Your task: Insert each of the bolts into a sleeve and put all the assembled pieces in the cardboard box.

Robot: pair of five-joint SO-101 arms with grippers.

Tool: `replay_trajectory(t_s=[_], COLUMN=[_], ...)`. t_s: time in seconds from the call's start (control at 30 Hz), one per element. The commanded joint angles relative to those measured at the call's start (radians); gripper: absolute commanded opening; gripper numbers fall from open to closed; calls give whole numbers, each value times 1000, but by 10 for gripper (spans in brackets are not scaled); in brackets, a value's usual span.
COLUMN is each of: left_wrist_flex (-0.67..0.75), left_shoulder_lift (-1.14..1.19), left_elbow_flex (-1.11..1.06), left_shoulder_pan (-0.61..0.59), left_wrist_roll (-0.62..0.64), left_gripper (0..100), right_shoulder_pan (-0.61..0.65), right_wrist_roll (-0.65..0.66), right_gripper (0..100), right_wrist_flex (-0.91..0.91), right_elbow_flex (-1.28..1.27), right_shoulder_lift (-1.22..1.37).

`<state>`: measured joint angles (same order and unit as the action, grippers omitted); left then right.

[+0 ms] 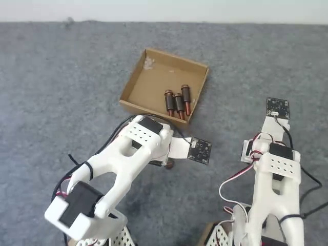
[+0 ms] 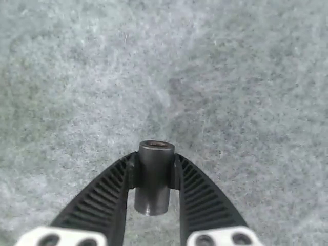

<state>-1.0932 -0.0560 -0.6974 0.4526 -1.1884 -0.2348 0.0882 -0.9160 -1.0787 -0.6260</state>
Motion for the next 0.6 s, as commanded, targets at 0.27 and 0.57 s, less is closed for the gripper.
replay_trajectory(t_s=[0.27, 0.57], left_wrist_flex=[-46, -100], left_shoulder_lift=[169, 199], left_elbow_flex=[165, 202], left_shoulder_pan=[20, 38], left_wrist_roll=[-12, -35], left_gripper=[98, 97], right_shoulder_pan=[-8, -8], right_wrist_roll=[17, 18], right_gripper=[7, 7], right_wrist_flex=[21, 22], right_elbow_flex=[35, 35], right_shoulder_lift=[-38, -38])
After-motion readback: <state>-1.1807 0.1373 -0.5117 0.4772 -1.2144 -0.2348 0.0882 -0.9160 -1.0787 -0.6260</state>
